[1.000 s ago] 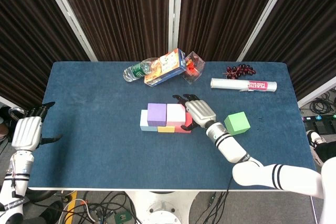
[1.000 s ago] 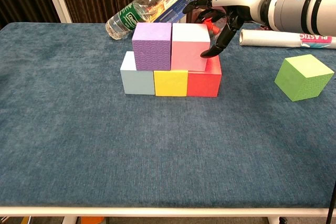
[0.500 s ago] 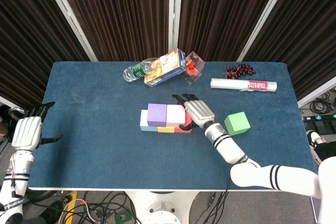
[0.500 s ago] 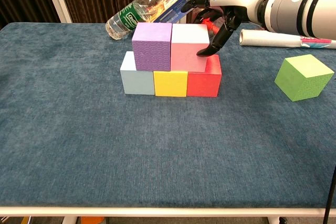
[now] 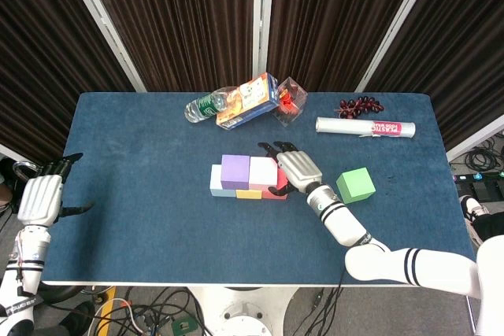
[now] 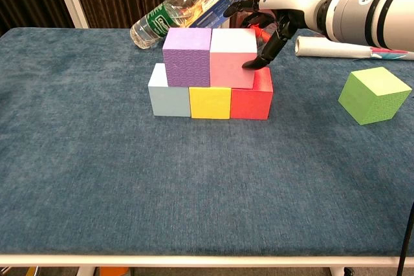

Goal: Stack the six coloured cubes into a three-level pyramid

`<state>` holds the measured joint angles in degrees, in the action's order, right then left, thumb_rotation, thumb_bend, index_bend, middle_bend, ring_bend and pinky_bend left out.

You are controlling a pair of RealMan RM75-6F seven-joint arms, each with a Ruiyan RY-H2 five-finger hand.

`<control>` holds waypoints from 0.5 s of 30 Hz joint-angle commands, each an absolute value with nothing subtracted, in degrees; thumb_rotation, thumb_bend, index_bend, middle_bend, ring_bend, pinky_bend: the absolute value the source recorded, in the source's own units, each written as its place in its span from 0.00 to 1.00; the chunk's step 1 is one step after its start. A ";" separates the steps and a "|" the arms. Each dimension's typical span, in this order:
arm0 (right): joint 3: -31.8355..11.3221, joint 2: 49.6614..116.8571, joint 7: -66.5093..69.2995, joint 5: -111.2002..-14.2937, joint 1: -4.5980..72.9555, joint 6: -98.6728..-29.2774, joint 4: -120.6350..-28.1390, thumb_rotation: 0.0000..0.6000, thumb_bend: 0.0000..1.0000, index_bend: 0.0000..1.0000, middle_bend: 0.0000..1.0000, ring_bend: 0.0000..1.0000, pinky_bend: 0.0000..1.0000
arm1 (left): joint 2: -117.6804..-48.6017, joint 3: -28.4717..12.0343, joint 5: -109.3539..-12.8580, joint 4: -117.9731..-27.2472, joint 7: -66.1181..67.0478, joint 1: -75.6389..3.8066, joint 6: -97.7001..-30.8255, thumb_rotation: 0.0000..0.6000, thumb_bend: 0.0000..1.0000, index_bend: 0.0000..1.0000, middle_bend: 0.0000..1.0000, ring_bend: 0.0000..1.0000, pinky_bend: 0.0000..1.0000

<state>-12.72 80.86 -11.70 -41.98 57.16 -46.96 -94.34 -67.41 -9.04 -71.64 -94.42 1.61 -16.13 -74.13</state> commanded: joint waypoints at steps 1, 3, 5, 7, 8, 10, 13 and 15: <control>-12.91 80.61 -11.35 -42.36 56.91 -46.98 -94.53 1.00 0.23 0.00 0.28 0.01 0.00 | -67.37 -9.04 -71.65 -94.40 1.56 -16.11 -74.12 1.00 0.09 0.15 0.16 0.13 0.14; -12.96 80.39 -11.15 -42.68 56.69 -47.05 -94.72 1.00 0.23 0.00 0.28 0.01 0.00 | -67.33 -9.08 -71.59 -94.40 1.49 -16.14 -74.01 1.00 0.09 0.15 0.16 0.13 0.14; -12.95 80.27 -10.99 -42.84 56.55 -46.97 -94.83 1.00 0.23 0.00 0.28 0.01 0.00 | -67.33 -9.04 -71.62 -94.46 1.43 -16.08 -74.04 1.00 0.09 0.15 0.16 0.13 0.14; -13.07 80.25 -10.50 -42.84 56.42 -46.63 -94.94 1.00 0.23 0.00 0.28 0.01 0.00 | -67.32 -9.11 -71.70 -94.55 1.46 -16.13 -74.09 1.00 0.09 0.15 0.16 0.13 0.14; -13.11 80.26 -10.31 -42.85 56.41 -46.41 -94.91 1.00 0.23 0.00 0.28 0.01 0.00 | -67.31 -9.13 -71.70 -94.59 1.52 -16.16 -74.09 1.00 0.09 0.15 0.16 0.13 0.14; -13.16 80.41 -10.05 -43.06 56.42 -46.11 -94.70 1.00 0.23 0.00 0.28 0.01 0.00 | -67.17 -9.25 -71.54 -94.69 1.50 -16.30 -73.83 1.00 0.09 0.15 0.16 0.13 0.14; -13.03 80.67 -10.02 -43.14 56.42 -45.88 -94.29 1.00 0.23 0.00 0.28 0.01 0.00 | -67.08 -9.27 -71.40 -94.70 1.50 -16.31 -73.69 1.00 0.09 0.15 0.16 0.13 0.14; -12.95 80.83 -10.11 -43.10 56.46 -45.82 -94.00 1.00 0.23 0.00 0.28 0.01 0.00 | -67.07 -9.14 -71.44 -94.74 1.35 -16.25 -73.60 1.00 0.09 0.15 0.16 0.13 0.14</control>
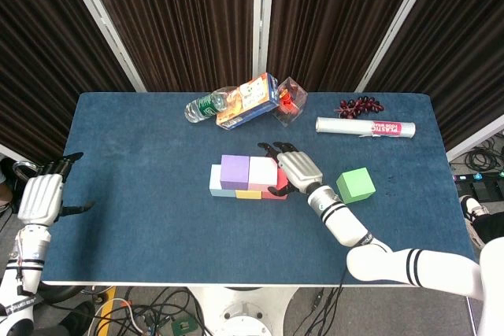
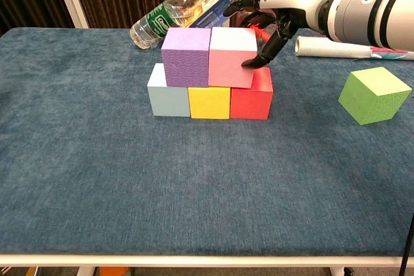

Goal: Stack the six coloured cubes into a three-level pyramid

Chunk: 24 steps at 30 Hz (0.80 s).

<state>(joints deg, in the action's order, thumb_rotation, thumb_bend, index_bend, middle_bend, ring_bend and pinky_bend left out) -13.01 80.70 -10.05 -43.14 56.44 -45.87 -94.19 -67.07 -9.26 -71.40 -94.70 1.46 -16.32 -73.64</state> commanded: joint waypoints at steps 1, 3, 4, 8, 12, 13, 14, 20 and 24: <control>-12.94 80.91 -10.14 -43.07 56.47 -45.84 -93.90 1.00 0.23 0.00 0.28 0.01 0.00 | -67.09 -9.10 -71.47 -94.82 1.29 -16.17 -73.69 1.00 0.09 0.15 0.16 0.13 0.14; -12.95 81.01 -10.11 -42.94 56.50 -45.72 -93.78 1.00 0.23 0.00 0.28 0.01 0.00 | -67.09 -9.04 -71.55 -94.82 1.32 -16.13 -73.73 1.00 0.09 0.15 0.16 0.13 0.14; -12.95 81.03 -10.16 -42.93 56.52 -45.70 -93.75 1.00 0.23 0.00 0.28 0.01 0.00 | -67.10 -9.05 -71.56 -94.82 1.26 -16.12 -73.76 1.00 0.09 0.15 0.16 0.13 0.14; -12.95 81.01 -10.29 -42.76 56.54 -45.72 -93.82 1.00 0.23 0.00 0.28 0.01 0.00 | -67.10 -9.11 -71.60 -94.67 0.97 -16.15 -73.68 1.00 0.09 0.15 0.16 0.13 0.14; -12.77 81.02 -10.53 -42.70 56.51 -45.75 -93.83 1.00 0.22 0.00 0.25 0.00 0.00 | -67.20 -9.19 -71.59 -94.48 0.82 -16.23 -73.61 1.00 0.09 0.15 0.16 0.13 0.14; -12.71 80.98 -10.59 -42.75 56.51 -45.71 -93.82 1.00 0.22 0.00 0.24 0.00 0.00 | -67.21 -9.21 -71.59 -94.42 0.75 -16.21 -73.63 1.00 0.09 0.15 0.16 0.13 0.14; -12.72 80.98 -10.57 -42.80 56.48 -45.73 -93.84 1.00 0.22 0.00 0.22 0.00 0.00 | -67.21 -9.22 -71.61 -94.38 0.65 -16.20 -73.66 1.00 0.09 0.15 0.16 0.13 0.14; -12.57 80.72 -10.55 -43.10 56.35 -45.51 -94.13 1.00 0.21 0.00 0.14 0.00 0.00 | -67.28 -9.18 -71.77 -94.21 0.50 -16.12 -73.79 1.00 0.09 0.15 0.16 0.13 0.14; -12.47 80.16 -10.54 -43.37 56.13 -45.58 -94.72 1.00 0.21 0.00 0.10 0.00 0.00 | -67.32 -9.23 -71.94 -94.19 0.56 -16.09 -74.03 1.00 0.09 0.15 0.16 0.13 0.14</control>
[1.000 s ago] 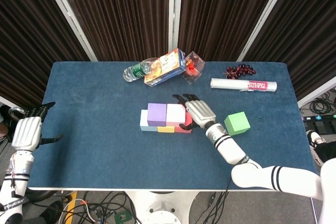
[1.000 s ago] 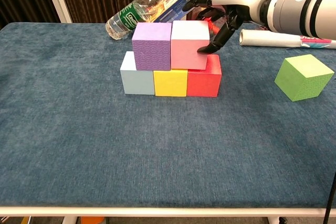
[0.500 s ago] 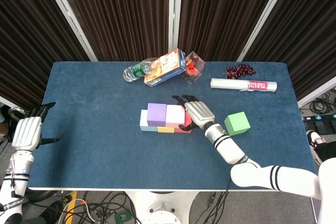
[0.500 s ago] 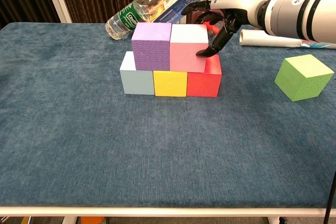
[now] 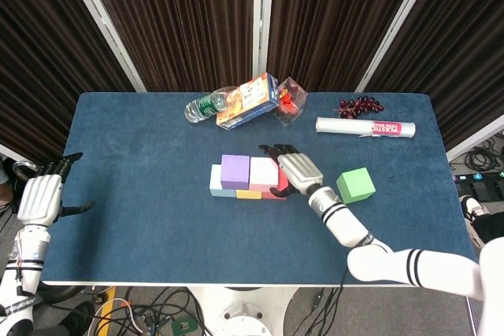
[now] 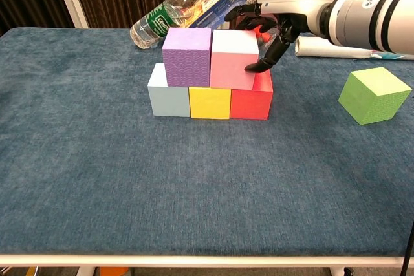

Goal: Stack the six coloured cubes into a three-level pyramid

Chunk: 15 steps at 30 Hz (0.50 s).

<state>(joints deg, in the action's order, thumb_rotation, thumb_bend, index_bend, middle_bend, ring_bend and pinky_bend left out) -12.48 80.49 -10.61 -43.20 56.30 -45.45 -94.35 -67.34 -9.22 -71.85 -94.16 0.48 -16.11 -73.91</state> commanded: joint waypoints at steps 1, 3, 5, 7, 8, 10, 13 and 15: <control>-12.49 79.88 -10.47 -43.57 55.96 -45.78 -95.04 1.00 0.21 0.00 0.08 0.00 0.00 | -67.34 -9.23 -71.92 -94.13 0.59 -16.09 -74.05 1.00 0.09 0.15 0.16 0.13 0.14; -12.64 78.72 -10.17 -44.31 55.33 -46.52 -96.26 1.00 0.21 0.00 0.05 0.00 0.00 | -67.37 -9.33 -71.84 -93.95 0.66 -16.09 -74.12 1.00 0.09 0.15 0.16 0.13 0.14; -12.79 77.21 -9.84 -45.32 54.49 -47.52 -97.80 1.00 0.21 0.00 0.03 0.00 0.00 | -67.55 -9.41 -71.65 -93.52 0.92 -16.06 -74.28 1.00 0.09 0.15 0.16 0.13 0.14; -12.64 74.55 -9.63 -46.88 53.14 -48.75 -100.20 1.00 0.21 0.00 0.02 0.00 0.00 | -68.07 -9.52 -71.44 -92.66 1.75 -15.93 -74.96 1.00 0.09 0.15 0.16 0.13 0.14; -12.58 73.15 -9.39 -47.58 52.40 -49.36 -101.37 1.00 0.21 0.00 0.02 0.00 0.00 | -68.33 -9.51 -71.46 -92.23 2.08 -15.83 -75.33 1.00 0.09 0.15 0.16 0.13 0.14; -12.36 69.53 -8.63 -49.32 50.38 -50.87 -103.96 1.00 0.21 0.00 0.02 0.00 0.00 | -68.85 -9.38 -71.61 -91.20 2.47 -15.51 -76.06 1.00 0.09 0.15 0.16 0.13 0.13; -11.30 63.78 -7.36 -52.84 46.90 -52.78 -106.82 1.00 0.21 0.00 0.04 0.00 0.00 | -69.46 -9.13 -71.95 -89.76 2.37 -14.83 -77.20 1.00 0.09 0.15 0.16 0.13 0.13; -10.01 59.99 -6.52 -55.72 44.38 -53.73 -107.91 1.00 0.20 0.00 0.06 0.00 0.00 | -69.66 -8.97 -72.09 -89.05 2.05 -14.42 -77.64 1.00 0.09 0.15 0.16 0.13 0.13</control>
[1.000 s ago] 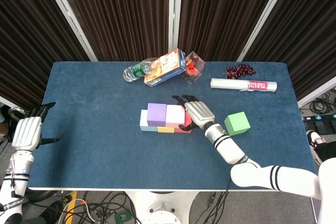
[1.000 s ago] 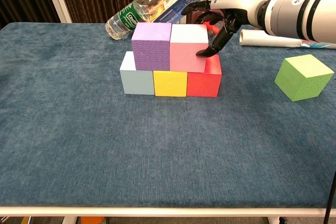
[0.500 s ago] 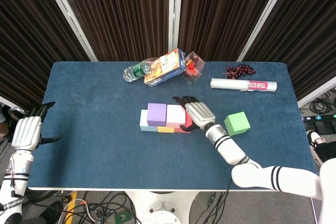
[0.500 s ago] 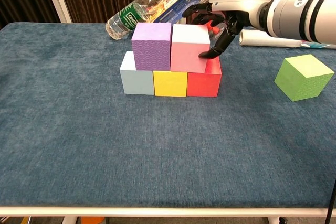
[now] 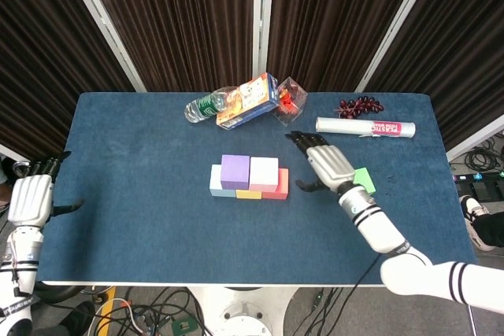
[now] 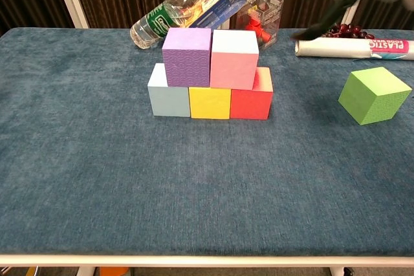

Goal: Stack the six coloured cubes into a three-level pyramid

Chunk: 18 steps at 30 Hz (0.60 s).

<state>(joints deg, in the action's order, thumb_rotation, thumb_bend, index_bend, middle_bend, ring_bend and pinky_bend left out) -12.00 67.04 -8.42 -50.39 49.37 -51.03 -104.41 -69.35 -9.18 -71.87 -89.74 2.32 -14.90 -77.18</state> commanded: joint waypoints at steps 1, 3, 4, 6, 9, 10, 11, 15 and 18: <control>-9.38 58.55 -6.22 -56.79 43.38 -53.96 -108.21 1.00 0.18 0.00 0.07 0.00 0.00 | -69.70 -8.94 -72.10 -88.87 1.89 -14.24 -77.80 1.00 0.09 0.15 0.16 0.13 0.13; -7.76 55.68 -5.41 -59.37 41.36 -53.80 -108.33 1.00 0.15 0.00 0.09 0.00 0.00 | -69.93 -8.94 -72.39 -88.55 1.50 -13.75 -78.70 1.00 0.09 0.15 0.16 0.13 0.13; -7.06 54.73 -5.12 -60.10 40.63 -53.53 -108.16 1.00 0.13 0.00 0.10 0.00 0.00 | -70.17 -8.96 -72.40 -88.34 1.49 -13.48 -79.21 1.00 0.09 0.15 0.16 0.13 0.13; -5.56 53.29 -4.86 -61.56 39.36 -52.66 -107.15 1.00 0.10 0.00 0.11 0.00 0.00 | -70.84 -9.12 -72.39 -87.82 2.00 -13.05 -80.33 1.00 0.09 0.15 0.16 0.13 0.13; -4.27 53.35 -4.35 -62.81 38.04 -51.99 -104.39 1.00 0.04 0.00 0.11 0.00 0.00 | -71.65 -9.01 -72.89 -87.31 2.86 -12.59 -81.60 1.00 0.09 0.15 0.16 0.13 0.13; -4.06 53.75 -4.01 -63.17 37.69 -51.91 -103.38 1.00 0.03 0.00 0.11 0.00 0.00 | -71.87 -8.96 -73.12 -87.17 3.04 -12.48 -81.93 1.00 0.09 0.15 0.16 0.13 0.13; -3.89 54.23 -3.73 -63.42 37.42 -51.78 -102.34 1.00 0.03 0.00 0.11 0.00 0.00 | -72.09 -8.91 -73.39 -87.01 3.25 -12.41 -82.23 1.00 0.09 0.15 0.16 0.13 0.12; -3.35 57.27 -3.16 -64.59 36.98 -50.55 -97.60 1.00 0.02 0.00 0.11 0.00 0.00 | -72.81 -8.57 -74.26 -86.88 3.08 -12.08 -82.73 1.00 0.09 0.15 0.16 0.13 0.12; -3.21 59.27 -3.90 -64.96 37.34 -49.47 -94.98 1.00 0.03 0.00 0.11 0.00 0.00 | -72.70 -8.36 -74.62 -87.20 2.59 -12.01 -82.36 1.00 0.09 0.15 0.16 0.13 0.12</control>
